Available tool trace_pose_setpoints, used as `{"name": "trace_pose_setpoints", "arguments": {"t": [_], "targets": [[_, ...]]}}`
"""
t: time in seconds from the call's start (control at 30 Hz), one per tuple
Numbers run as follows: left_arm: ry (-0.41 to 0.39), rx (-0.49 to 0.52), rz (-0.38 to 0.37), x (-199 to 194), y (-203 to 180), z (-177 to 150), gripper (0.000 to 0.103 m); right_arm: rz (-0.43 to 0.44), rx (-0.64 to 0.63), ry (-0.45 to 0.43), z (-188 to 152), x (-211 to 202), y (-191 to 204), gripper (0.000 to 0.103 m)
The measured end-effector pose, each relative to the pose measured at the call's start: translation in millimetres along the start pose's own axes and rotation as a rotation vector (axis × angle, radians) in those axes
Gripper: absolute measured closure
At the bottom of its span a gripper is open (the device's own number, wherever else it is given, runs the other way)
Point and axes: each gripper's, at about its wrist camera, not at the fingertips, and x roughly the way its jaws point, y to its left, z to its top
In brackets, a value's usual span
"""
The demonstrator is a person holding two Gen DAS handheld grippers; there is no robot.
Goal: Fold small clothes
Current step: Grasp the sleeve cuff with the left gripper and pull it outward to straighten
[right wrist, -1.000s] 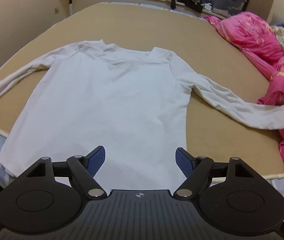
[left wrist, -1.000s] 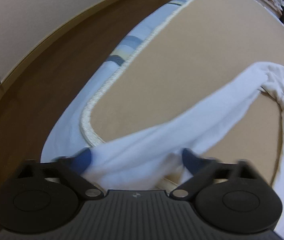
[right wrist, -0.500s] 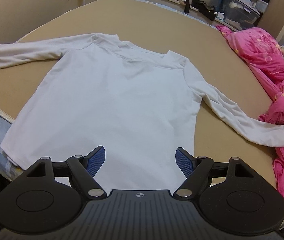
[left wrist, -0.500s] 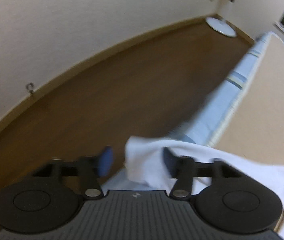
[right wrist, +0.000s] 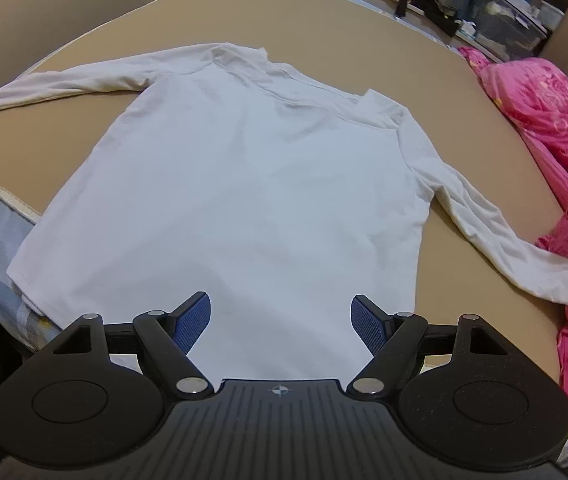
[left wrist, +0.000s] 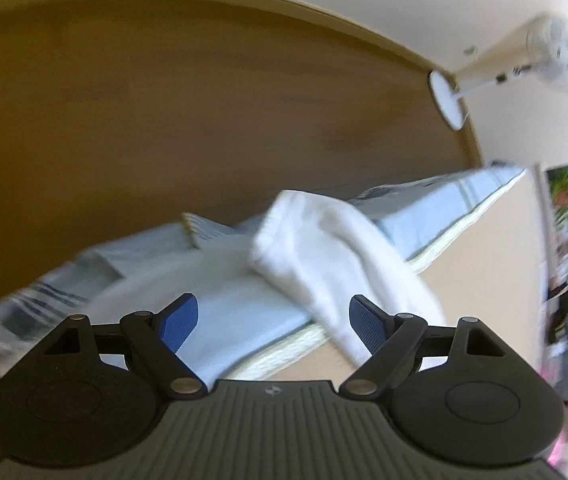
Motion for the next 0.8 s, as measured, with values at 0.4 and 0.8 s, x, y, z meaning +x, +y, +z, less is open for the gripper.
{"name": "trace_pose_setpoints", "arguments": {"t": [0.4, 0.8], "targets": [[-0.153, 0.135, 0.045, -19.7, -68.4, 16.0, 0.098, -0.049, -0.045, 0.036, 3.0, 7.4, 6.1, 0.024], [-0.130, 0.233, 0.219, -27.0, -126.7, 6.2, 0.098, 0.009, 0.024, 0.045, 0.5, 26.3, -3.1, 0.024]]}}
